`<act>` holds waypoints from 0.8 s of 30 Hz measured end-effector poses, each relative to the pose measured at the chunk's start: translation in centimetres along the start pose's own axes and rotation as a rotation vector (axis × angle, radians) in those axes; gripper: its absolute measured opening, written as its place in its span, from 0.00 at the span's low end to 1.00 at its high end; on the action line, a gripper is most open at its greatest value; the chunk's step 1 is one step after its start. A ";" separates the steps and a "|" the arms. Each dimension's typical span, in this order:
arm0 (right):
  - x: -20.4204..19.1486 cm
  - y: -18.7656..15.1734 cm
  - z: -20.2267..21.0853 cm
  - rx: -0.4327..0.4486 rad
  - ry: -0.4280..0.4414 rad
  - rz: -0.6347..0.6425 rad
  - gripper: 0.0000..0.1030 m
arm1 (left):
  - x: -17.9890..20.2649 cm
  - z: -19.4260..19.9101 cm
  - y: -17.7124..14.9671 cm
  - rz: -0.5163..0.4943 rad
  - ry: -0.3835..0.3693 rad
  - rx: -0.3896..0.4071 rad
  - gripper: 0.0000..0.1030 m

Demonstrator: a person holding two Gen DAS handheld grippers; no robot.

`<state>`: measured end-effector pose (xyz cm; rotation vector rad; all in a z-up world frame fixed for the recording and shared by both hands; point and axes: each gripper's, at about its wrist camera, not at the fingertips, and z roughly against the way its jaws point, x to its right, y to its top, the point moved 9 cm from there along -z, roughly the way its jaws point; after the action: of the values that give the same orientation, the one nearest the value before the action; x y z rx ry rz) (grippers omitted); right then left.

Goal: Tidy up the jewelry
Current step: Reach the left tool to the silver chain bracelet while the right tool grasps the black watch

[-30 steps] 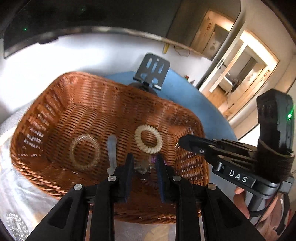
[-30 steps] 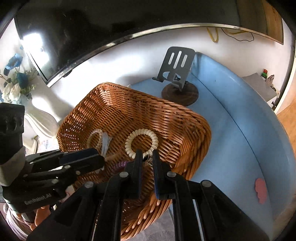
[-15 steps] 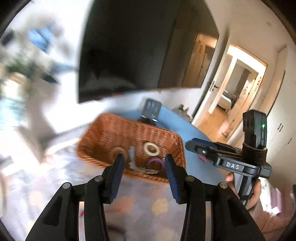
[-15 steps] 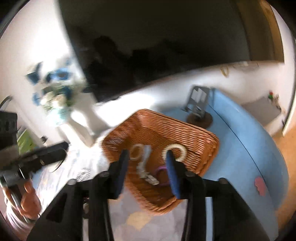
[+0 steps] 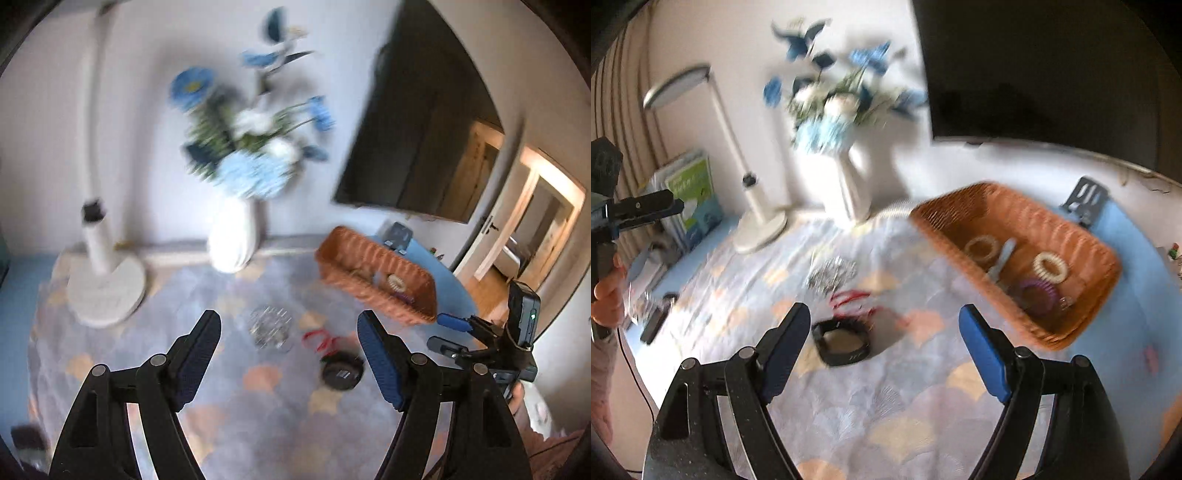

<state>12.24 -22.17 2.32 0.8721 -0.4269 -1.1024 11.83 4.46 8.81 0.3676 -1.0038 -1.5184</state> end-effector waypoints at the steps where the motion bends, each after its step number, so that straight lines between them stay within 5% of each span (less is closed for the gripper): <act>1: -0.5 -0.3 -0.7 -0.024 0.006 0.015 0.82 | -0.7 -0.2 -0.6 0.010 0.002 -0.007 0.75; 6: -1.2 -1.3 -2.6 -0.103 0.016 0.063 0.79 | -3.7 -3.1 -2.8 0.056 -0.006 -0.072 0.75; 16: -0.7 -2.7 -7.5 -0.236 0.036 0.055 0.62 | -3.1 -14.5 -4.7 0.041 0.013 -0.230 0.72; 19: -0.6 -3.1 -9.0 -0.276 0.060 0.048 0.55 | -2.7 -17.5 -4.8 -0.008 0.027 -0.283 0.61; 22: -0.6 -3.5 -10.1 -0.306 0.077 0.053 0.48 | -2.6 -20.0 -5.0 -0.077 0.047 -0.331 0.33; 24: -0.6 -3.6 -10.6 -0.314 0.083 0.067 0.47 | -2.5 -20.7 -5.0 -0.117 0.049 -0.341 0.33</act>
<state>17.13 -18.08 -6.92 0.6195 -0.2041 -1.0340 24.19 -1.56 -7.69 0.2227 -0.6773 -1.7431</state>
